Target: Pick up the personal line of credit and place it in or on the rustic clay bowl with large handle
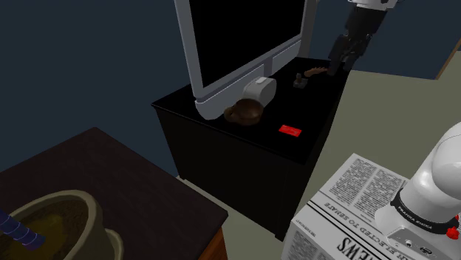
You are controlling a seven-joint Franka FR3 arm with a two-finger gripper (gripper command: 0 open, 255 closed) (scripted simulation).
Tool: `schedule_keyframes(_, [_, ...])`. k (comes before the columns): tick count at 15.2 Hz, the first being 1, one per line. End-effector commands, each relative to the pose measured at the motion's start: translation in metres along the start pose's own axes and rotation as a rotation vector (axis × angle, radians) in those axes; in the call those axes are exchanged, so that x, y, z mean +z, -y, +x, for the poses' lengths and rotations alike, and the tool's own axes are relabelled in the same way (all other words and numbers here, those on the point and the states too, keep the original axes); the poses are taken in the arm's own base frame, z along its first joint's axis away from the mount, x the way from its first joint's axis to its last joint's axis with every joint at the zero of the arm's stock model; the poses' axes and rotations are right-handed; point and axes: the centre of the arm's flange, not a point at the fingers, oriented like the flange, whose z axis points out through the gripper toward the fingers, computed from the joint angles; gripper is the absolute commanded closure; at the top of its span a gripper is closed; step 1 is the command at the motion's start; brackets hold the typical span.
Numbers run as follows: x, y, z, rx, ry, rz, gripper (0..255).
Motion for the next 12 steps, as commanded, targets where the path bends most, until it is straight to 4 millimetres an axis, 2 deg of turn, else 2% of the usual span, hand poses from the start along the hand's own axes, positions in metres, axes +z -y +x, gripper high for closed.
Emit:
schedule_keyframes(1, [0.0,0.0,0.0,0.0,0.0,0.0,0])
schedule_keyframes(6, [0.065,-0.006,-0.003,-0.087,-0.1,0.003,0])
schedule_keyframes(12, [0.144,-0.012,0.003,-0.192,-0.219,0.008,0])
